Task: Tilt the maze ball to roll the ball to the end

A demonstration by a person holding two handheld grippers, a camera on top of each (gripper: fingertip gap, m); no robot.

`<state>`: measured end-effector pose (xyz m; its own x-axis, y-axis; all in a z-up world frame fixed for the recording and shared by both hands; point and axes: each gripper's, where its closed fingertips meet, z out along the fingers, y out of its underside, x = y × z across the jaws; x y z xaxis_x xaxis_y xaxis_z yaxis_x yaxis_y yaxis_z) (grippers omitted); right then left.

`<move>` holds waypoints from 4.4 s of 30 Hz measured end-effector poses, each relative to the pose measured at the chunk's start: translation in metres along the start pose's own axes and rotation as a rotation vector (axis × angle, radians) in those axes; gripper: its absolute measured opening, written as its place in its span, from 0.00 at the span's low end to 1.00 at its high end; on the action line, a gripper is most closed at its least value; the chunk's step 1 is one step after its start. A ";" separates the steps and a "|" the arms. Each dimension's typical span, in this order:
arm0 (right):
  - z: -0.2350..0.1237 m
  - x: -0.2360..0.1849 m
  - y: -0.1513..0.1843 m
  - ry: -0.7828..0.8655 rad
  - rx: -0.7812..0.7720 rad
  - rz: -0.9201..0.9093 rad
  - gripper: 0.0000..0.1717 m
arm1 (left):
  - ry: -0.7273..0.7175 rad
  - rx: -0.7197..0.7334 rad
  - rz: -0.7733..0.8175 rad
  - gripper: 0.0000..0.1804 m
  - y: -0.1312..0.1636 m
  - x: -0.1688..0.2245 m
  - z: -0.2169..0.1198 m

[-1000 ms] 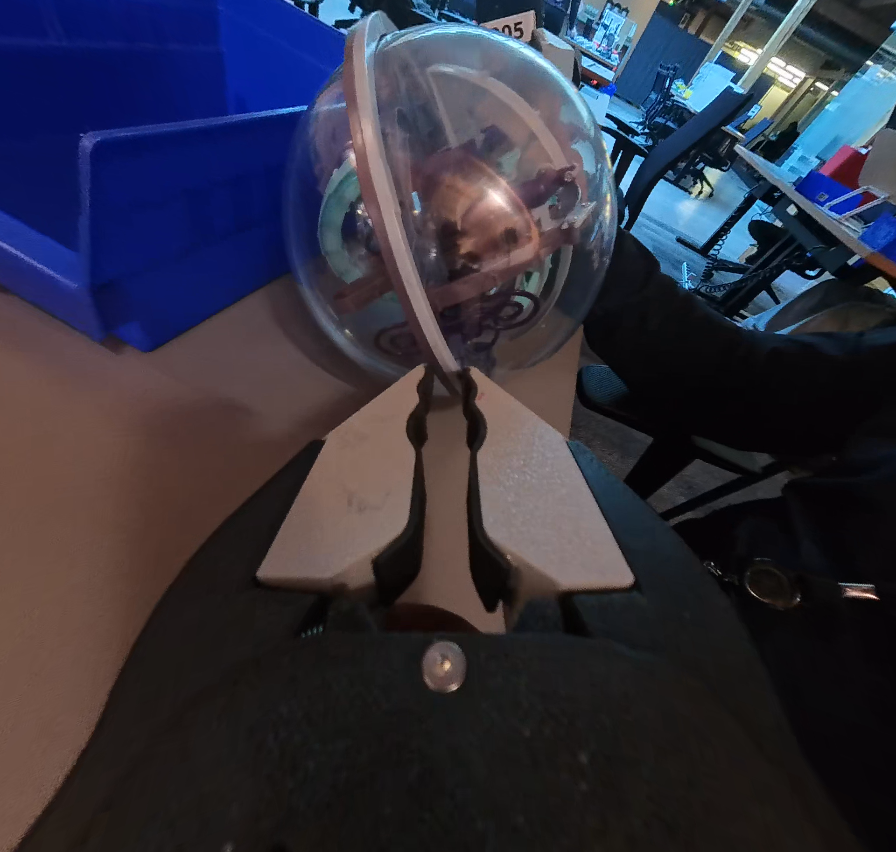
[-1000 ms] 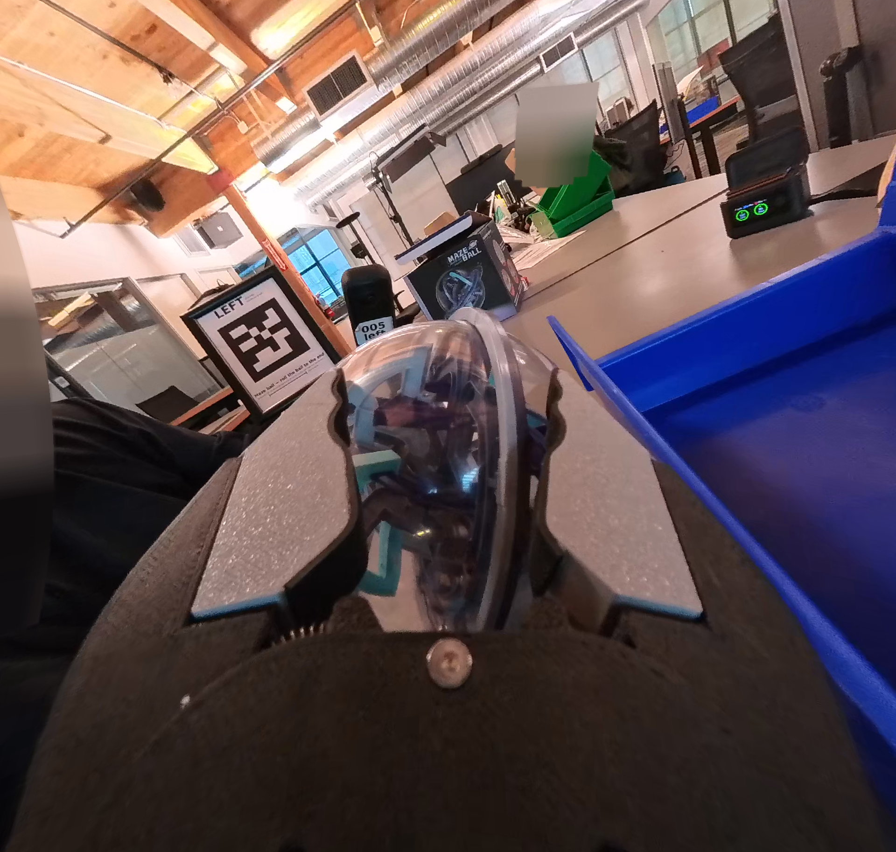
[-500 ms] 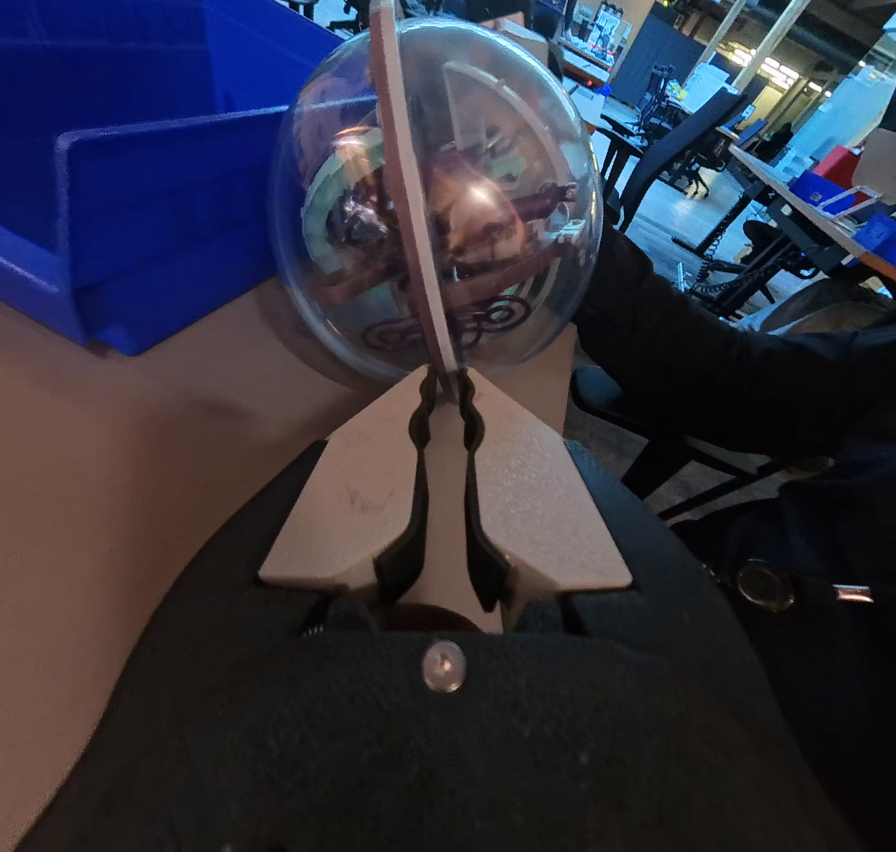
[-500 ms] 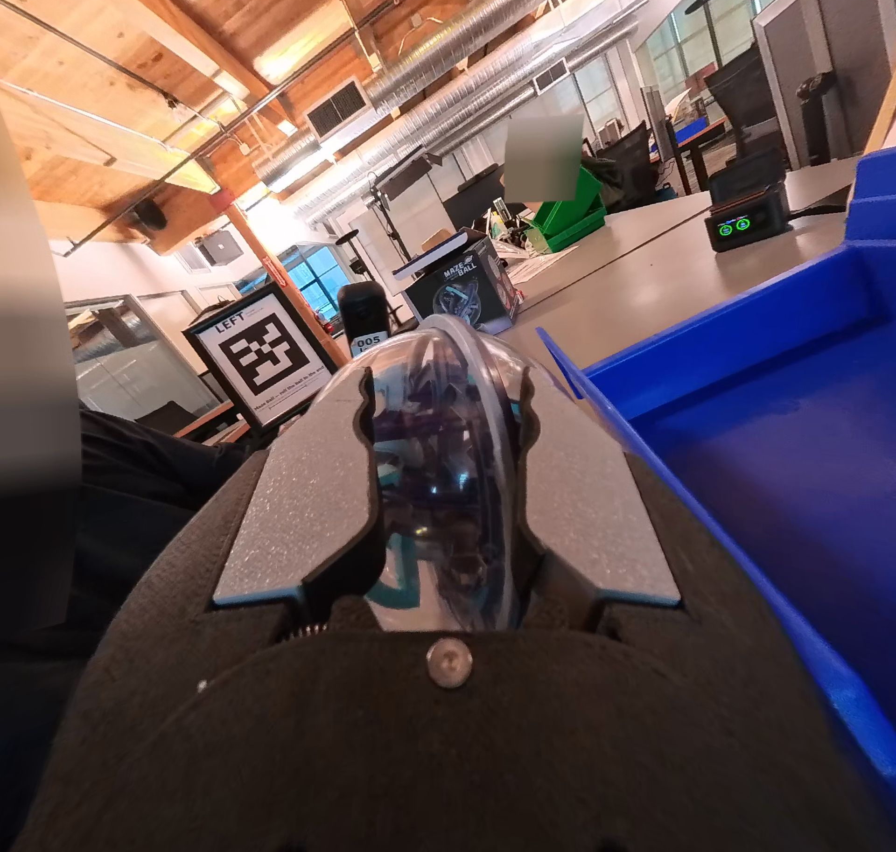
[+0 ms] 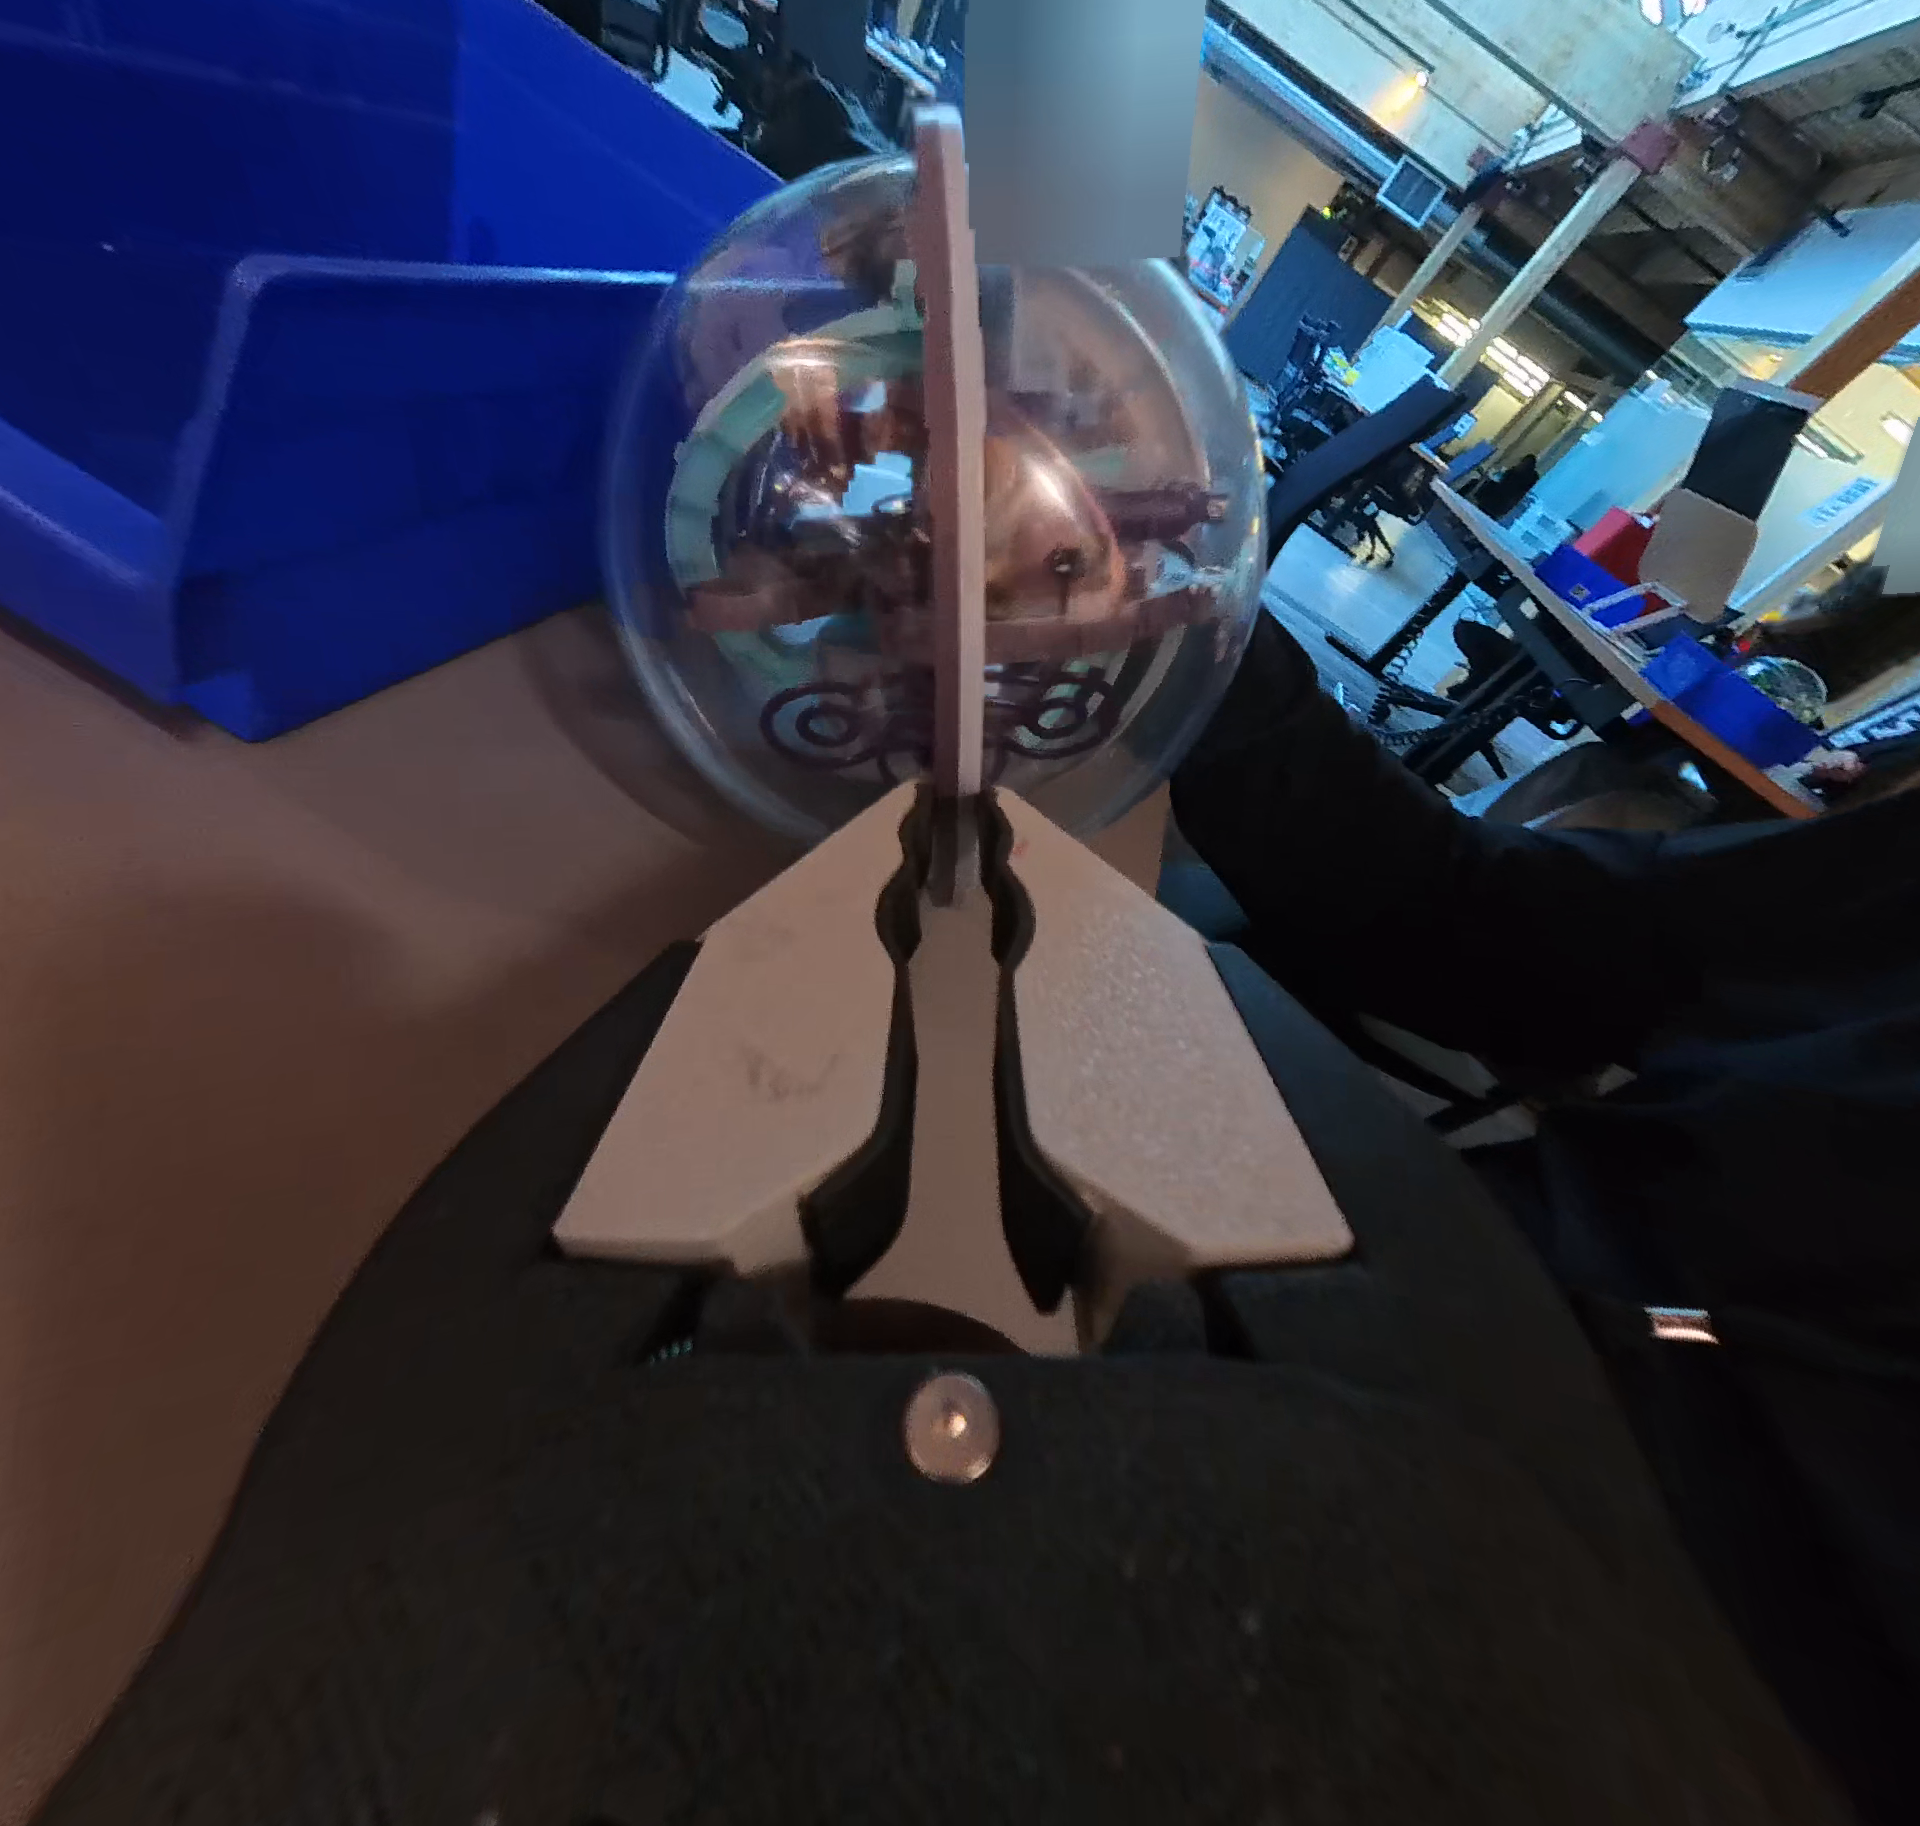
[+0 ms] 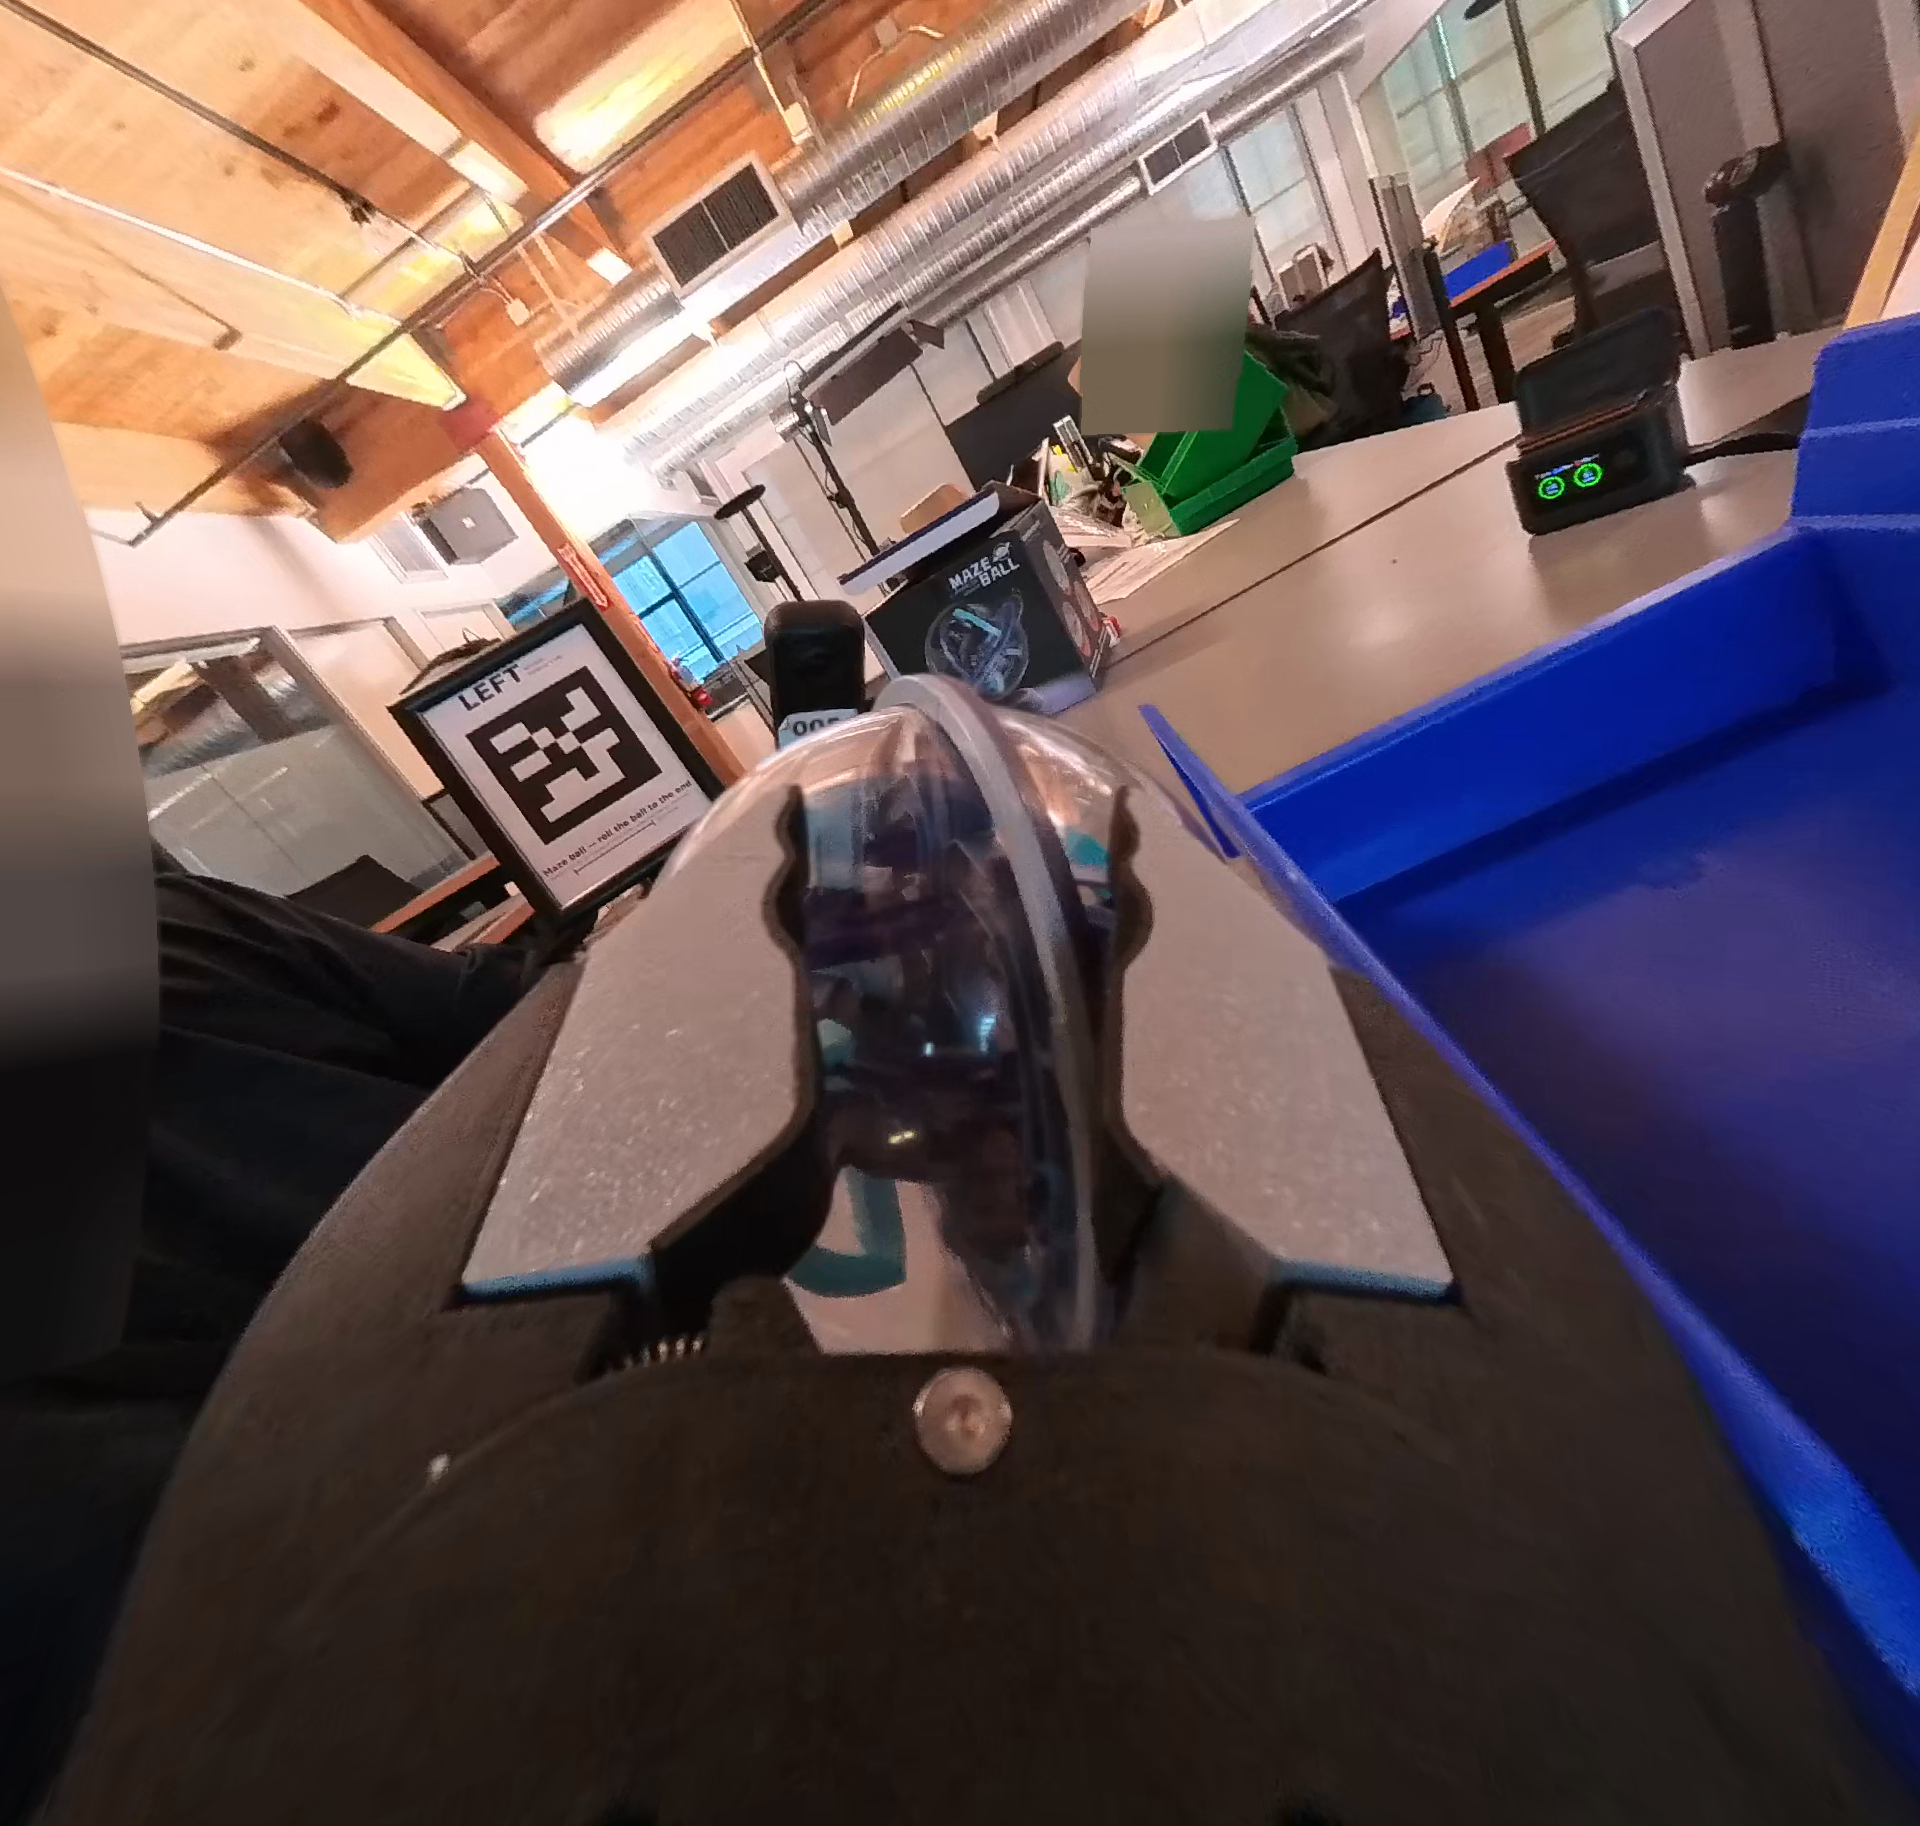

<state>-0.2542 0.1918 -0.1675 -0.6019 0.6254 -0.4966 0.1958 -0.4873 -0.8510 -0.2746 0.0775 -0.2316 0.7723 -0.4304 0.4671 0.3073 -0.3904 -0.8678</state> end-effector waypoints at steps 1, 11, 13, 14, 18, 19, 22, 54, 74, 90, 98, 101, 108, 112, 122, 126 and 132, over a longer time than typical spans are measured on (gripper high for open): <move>-0.001 0.000 -0.001 -0.001 0.004 -0.001 0.27 | -0.005 -0.009 0.007 0.03 0.001 -0.001 -0.001; -0.005 0.000 -0.004 -0.004 0.021 0.007 0.05 | -0.054 0.047 0.125 0.03 -0.024 -0.008 -0.004; -0.006 0.001 -0.004 -0.002 0.027 0.019 0.05 | -0.069 0.078 0.123 0.03 -0.027 -0.009 -0.003; -0.006 0.002 -0.005 0.003 0.028 0.014 0.05 | -0.082 0.093 0.120 0.03 -0.027 -0.010 -0.003; -0.008 0.004 -0.007 0.057 0.013 -0.045 0.21 | -0.147 0.123 0.102 0.03 -0.027 -0.018 -0.003; -0.009 0.005 -0.007 0.069 0.008 -0.046 0.26 | -0.170 0.126 0.099 0.03 -0.027 -0.021 -0.004; -0.015 0.004 -0.010 0.069 0.006 -0.022 0.41 | -0.199 0.145 0.056 0.03 -0.025 -0.026 -0.007; 0.026 0.005 0.048 0.077 -0.236 0.127 0.66 | -0.264 0.297 -0.268 0.03 0.012 -0.008 -0.035; 0.030 0.010 0.050 0.050 -0.211 0.189 0.67 | -0.044 0.063 -0.134 0.53 -0.020 -0.024 -0.024; 0.032 0.011 0.049 0.046 -0.200 0.200 0.70 | 0.011 0.017 -0.109 0.42 -0.005 -0.024 -0.028; 0.038 0.011 0.051 0.021 -0.180 0.233 0.77 | -0.027 -0.080 -0.031 0.46 0.008 -0.021 -0.018; 0.042 0.008 0.053 0.007 -0.183 0.227 0.80 | -0.040 -0.157 0.016 0.49 0.017 -0.019 -0.010; 0.042 0.007 0.056 -0.011 -0.190 0.252 0.80 | -0.035 -0.165 0.030 0.59 0.017 -0.017 -0.001; 0.048 0.008 0.051 0.006 -0.158 0.236 0.82 | -0.039 -0.216 0.029 0.59 0.024 -0.018 0.004; 0.064 0.005 0.035 0.140 -0.216 0.169 0.82 | 0.128 -0.263 -0.134 0.61 0.030 -0.007 0.012; 0.064 0.012 0.039 0.129 -0.273 0.246 0.80 | 0.108 -0.295 -0.142 0.60 0.035 -0.010 0.011; 0.067 0.004 0.044 0.062 -0.324 0.213 0.76 | 0.058 -0.389 0.064 0.55 0.046 -0.016 -0.010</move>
<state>-0.2998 0.1323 -0.1951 -0.4757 0.5714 -0.6687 0.5516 -0.3985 -0.7328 -0.2787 0.0580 -0.2772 0.7469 -0.5048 0.4329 0.0177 -0.6357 -0.7718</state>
